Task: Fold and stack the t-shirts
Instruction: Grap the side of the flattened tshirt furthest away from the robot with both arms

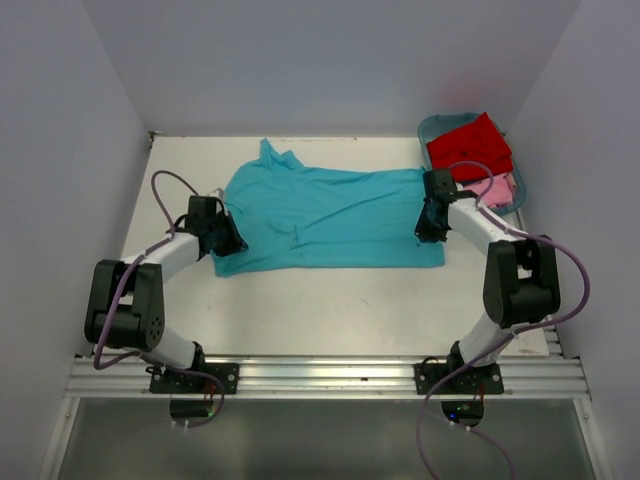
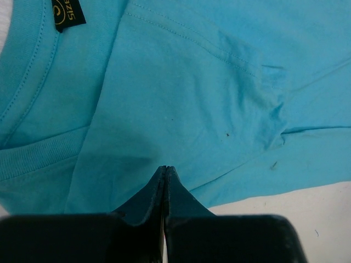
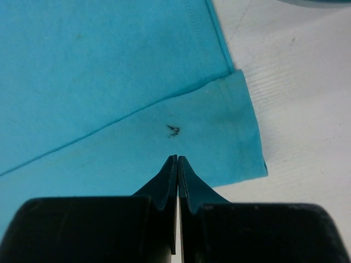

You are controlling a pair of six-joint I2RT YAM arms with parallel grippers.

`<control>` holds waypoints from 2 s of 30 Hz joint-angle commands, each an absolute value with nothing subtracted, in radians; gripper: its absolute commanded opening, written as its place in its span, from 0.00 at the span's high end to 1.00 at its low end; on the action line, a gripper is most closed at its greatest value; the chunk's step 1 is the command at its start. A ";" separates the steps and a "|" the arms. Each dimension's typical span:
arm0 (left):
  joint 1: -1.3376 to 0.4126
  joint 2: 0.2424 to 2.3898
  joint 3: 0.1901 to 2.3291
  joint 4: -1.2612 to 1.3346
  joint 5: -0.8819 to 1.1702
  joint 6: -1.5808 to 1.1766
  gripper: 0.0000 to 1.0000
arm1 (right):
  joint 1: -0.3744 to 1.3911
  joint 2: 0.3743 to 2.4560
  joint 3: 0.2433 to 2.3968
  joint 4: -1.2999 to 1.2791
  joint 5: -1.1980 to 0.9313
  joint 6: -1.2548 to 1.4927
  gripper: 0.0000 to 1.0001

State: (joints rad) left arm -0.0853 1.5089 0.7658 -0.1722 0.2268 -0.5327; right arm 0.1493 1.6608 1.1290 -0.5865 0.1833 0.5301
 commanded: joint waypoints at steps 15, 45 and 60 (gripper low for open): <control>-0.078 1.617 0.801 -0.275 0.041 -0.564 1.00 | 0.144 1.663 0.965 -0.500 0.146 0.532 1.00; -0.078 1.358 0.678 -0.756 0.037 -0.790 1.00 | 0.169 1.463 0.853 -0.641 0.048 0.543 1.00; -0.078 1.140 0.975 -0.669 0.051 -0.664 0.69 | 0.216 1.327 1.050 -0.730 0.023 0.513 0.84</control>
